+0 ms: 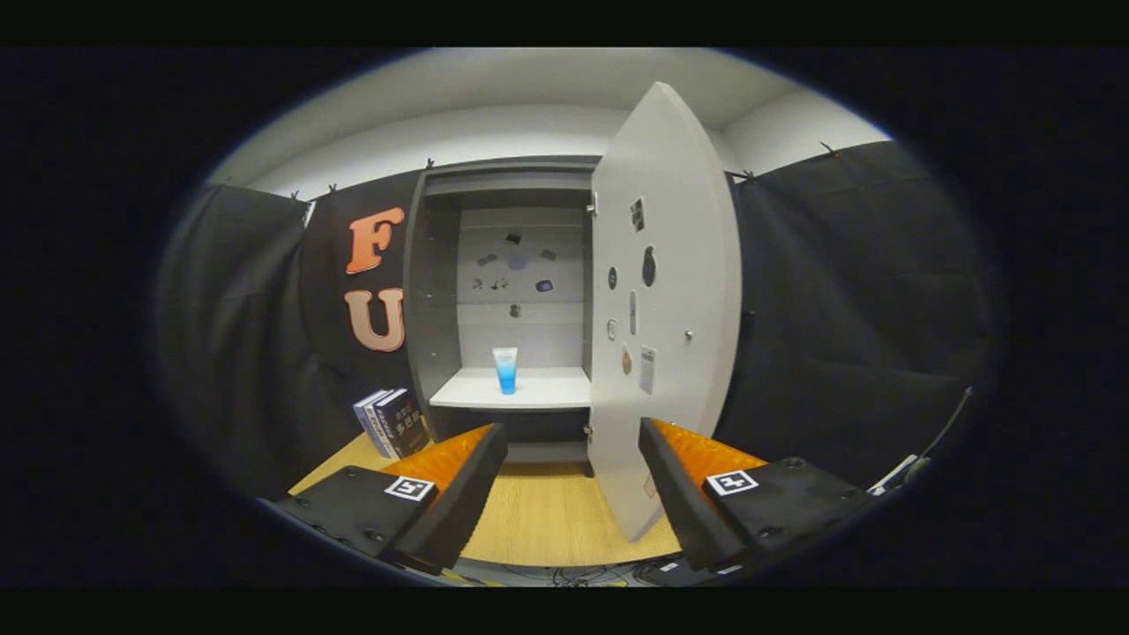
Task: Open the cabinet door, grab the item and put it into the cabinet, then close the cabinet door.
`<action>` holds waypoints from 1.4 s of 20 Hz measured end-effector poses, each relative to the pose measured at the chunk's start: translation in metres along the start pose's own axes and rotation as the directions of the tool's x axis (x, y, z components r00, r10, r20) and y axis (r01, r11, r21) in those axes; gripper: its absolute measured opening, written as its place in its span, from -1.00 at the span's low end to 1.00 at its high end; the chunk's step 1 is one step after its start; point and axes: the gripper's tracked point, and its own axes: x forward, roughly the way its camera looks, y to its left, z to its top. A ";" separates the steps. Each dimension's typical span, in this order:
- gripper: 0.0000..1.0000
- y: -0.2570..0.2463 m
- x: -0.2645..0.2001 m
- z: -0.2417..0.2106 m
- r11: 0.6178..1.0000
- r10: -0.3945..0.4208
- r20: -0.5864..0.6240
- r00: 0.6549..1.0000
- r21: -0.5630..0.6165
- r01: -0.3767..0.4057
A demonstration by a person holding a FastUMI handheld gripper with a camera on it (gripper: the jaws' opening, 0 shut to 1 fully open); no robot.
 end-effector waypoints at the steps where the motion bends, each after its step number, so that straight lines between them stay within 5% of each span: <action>1: 0.93 -0.010 -0.005 0.000 1.000 -0.007 0.005 1.000 0.007 0.007; 9: 0.93 -0.111 -0.007 -0.030 0.987 -0.155 -0.019 0.988 0.028 0.156; 17: 0.94 -0.174 0.041 -0.070 0.964 -0.259 -0.063 0.964 0.051 0.262; 28: 0.90 -0.146 0.067 -0.077 0.986 -0.151 -0.086 0.985 0.055 0.156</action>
